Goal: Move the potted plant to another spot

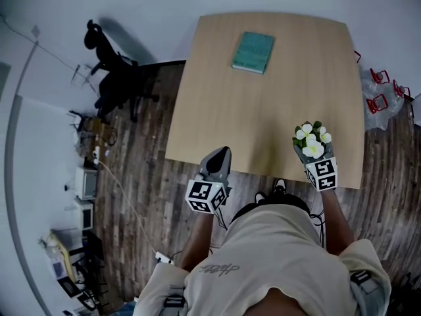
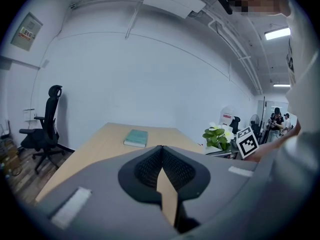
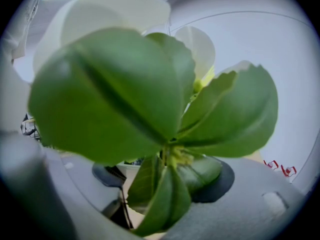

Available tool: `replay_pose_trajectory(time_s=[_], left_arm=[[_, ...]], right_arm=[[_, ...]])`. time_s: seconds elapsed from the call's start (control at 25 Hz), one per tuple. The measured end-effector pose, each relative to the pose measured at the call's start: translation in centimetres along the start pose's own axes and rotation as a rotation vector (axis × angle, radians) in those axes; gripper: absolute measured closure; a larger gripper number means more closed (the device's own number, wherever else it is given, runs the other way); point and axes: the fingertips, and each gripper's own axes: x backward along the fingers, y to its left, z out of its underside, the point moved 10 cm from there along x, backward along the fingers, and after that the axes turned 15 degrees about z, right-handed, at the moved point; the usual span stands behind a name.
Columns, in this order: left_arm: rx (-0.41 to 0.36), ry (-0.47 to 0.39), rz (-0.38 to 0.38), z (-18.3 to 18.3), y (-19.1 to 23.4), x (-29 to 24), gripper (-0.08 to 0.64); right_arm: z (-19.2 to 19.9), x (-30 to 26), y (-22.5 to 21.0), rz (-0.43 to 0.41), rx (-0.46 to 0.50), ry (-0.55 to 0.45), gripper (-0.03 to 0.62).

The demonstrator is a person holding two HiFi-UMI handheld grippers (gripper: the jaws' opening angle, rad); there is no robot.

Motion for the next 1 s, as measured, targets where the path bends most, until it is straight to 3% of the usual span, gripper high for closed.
replay_pose_trajectory(time_s=[0.48, 0.72, 1.0], left_arm=[[-0.004, 0.006, -0.116, -1.4, 0.7, -2.8, 0.545], [0.02, 0.002, -0.139, -0.8, 1.5, -2.3, 0.545], [0.05, -0.012, -0.128, -0.4, 5.8, -1.0, 0.545]], right_arm=[[0.4, -4.4, -2.6, -0.099, 0.041, -0.003, 0.255], [0.7, -5.7, -1.6, -0.13, 0.044, 0.031, 0.255], [-1.7, -7.5, 1.4, -0.122, 0.074, 0.029, 0.255]])
